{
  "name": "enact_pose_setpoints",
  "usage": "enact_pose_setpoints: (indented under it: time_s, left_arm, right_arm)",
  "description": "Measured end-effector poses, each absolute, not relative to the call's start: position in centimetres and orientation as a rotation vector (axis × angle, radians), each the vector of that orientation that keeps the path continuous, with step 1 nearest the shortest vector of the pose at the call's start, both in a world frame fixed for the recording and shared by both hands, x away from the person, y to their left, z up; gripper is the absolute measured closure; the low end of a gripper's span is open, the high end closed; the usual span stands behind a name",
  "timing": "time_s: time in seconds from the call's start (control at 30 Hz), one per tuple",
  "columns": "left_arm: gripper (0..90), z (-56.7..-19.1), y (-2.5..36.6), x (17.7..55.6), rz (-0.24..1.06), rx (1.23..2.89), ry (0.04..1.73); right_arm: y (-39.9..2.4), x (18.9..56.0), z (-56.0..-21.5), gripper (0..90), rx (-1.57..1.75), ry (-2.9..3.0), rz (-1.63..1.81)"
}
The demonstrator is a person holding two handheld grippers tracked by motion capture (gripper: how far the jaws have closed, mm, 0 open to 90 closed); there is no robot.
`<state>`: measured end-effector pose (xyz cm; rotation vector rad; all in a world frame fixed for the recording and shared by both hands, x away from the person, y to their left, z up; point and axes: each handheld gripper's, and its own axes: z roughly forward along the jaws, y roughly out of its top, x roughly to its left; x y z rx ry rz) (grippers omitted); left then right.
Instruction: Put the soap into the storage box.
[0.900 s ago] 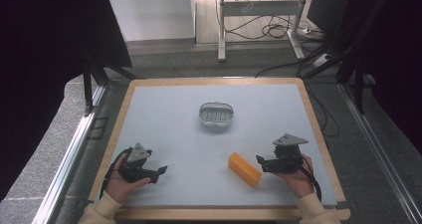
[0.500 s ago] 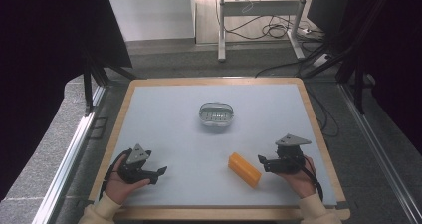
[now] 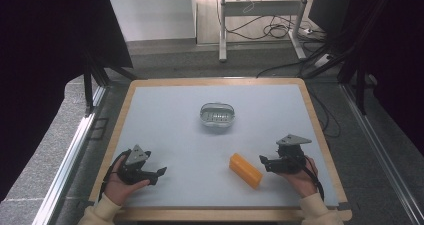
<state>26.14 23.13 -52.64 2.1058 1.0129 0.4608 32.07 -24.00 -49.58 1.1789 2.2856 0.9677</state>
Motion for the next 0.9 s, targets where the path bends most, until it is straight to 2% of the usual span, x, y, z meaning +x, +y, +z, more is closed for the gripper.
enact_pose_setpoints:
  time_s: [0.17,0.63,0.9]
  left_arm:
    - [18.2,-52.4,23.2,25.9,0.465,2.086,1.017]
    - [18.2,-52.6,23.1,26.0,0.451,2.089,1.032]
    - [18.2,-52.5,23.1,25.9,0.45,2.098,1.021]
  right_arm:
    - [-23.9,31.7,-48.8,17.5,1.149,2.28,0.974]
    - [-24.2,31.7,-47.2,17.3,1.148,2.323,0.958]
    - [-22.9,32.0,-45.7,19.0,1.108,2.391,0.904]
